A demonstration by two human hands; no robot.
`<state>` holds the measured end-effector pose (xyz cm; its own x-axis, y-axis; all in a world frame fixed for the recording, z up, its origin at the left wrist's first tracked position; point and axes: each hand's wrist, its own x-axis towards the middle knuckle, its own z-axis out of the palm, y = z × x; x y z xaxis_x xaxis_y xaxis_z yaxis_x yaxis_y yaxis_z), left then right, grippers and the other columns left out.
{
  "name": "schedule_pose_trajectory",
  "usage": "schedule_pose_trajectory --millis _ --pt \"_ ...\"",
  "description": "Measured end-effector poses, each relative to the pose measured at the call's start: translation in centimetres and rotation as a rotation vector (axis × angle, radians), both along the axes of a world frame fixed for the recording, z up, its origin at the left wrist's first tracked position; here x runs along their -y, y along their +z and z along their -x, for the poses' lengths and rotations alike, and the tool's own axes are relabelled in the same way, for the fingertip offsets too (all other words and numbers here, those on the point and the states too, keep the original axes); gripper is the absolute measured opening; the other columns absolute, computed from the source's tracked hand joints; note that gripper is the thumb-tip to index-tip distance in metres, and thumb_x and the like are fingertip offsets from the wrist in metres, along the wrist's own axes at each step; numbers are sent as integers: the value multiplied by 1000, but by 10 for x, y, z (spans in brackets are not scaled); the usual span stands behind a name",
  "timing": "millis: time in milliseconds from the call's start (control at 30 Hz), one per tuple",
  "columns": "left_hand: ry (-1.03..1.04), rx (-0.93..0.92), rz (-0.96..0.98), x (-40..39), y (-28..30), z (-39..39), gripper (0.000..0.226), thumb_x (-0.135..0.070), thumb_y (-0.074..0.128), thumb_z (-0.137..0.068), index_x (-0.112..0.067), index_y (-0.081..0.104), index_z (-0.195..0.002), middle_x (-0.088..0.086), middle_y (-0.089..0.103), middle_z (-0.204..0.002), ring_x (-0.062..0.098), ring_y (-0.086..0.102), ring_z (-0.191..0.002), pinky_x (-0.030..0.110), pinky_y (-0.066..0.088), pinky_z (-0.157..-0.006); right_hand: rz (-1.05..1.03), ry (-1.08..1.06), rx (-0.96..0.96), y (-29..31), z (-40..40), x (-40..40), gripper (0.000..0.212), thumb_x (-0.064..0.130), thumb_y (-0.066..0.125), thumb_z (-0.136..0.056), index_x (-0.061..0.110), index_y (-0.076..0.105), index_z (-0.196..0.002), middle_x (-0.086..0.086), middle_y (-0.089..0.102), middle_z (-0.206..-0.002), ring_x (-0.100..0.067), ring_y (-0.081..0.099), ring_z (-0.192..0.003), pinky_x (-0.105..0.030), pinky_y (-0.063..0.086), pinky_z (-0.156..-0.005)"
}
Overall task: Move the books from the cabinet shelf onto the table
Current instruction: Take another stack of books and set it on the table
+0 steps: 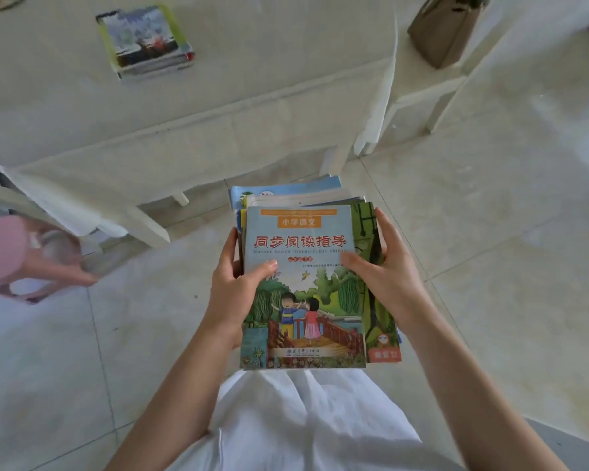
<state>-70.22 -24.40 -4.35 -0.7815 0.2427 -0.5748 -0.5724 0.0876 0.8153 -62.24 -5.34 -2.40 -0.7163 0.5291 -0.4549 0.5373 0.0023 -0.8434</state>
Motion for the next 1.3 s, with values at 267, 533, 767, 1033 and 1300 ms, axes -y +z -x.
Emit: schedule_pose_trajectory --millis 267,533,767,1033,1300 --pt "243 -24 -52 -44 0 121 56 -5 68 -84 -56 51 -104 -3 74 -104 24 71 -96 50 56 -84 20 222 21 -1 171 -56 63 23 76 -80 34 42 -132 5 70 -109 -17 70 -95 -46 61 -75" --pt "442 -93 2 -66 8 230 72 -8 72 -82 -39 40 -139 -8 72 -108 12 72 -90 41 59 -81 -48 445 17 14 320 -78 73 28 77 -78 30 37 -139 7 68 -110 -15 69 -94 -42 60 -77" --pt "508 -114 35 -55 -5 328 85 -10 74 -80 -37 29 -147 -11 70 -109 6 71 -90 23 57 -66 11 550 -20 8 433 -71 56 17 73 -82 34 45 -128 11 68 -100 -12 68 -94 -28 60 -68" --pt "413 -169 -47 -18 -12 459 89 -1 73 -79 -40 26 -144 -7 71 -109 14 70 -99 35 60 -75 76 484 45 -14 556 -48 92 23 86 -67 27 31 -142 5 64 -118 -14 65 -102 -41 56 -87" --pt "195 -287 -3 19 -21 553 65 18 72 -70 -11 42 -119 -5 65 -101 4 70 -89 20 56 -62 28 624 -65 -31 631 -34 57 1 88 -59 17 65 -108 9 73 -97 -10 71 -89 -26 59 -74"
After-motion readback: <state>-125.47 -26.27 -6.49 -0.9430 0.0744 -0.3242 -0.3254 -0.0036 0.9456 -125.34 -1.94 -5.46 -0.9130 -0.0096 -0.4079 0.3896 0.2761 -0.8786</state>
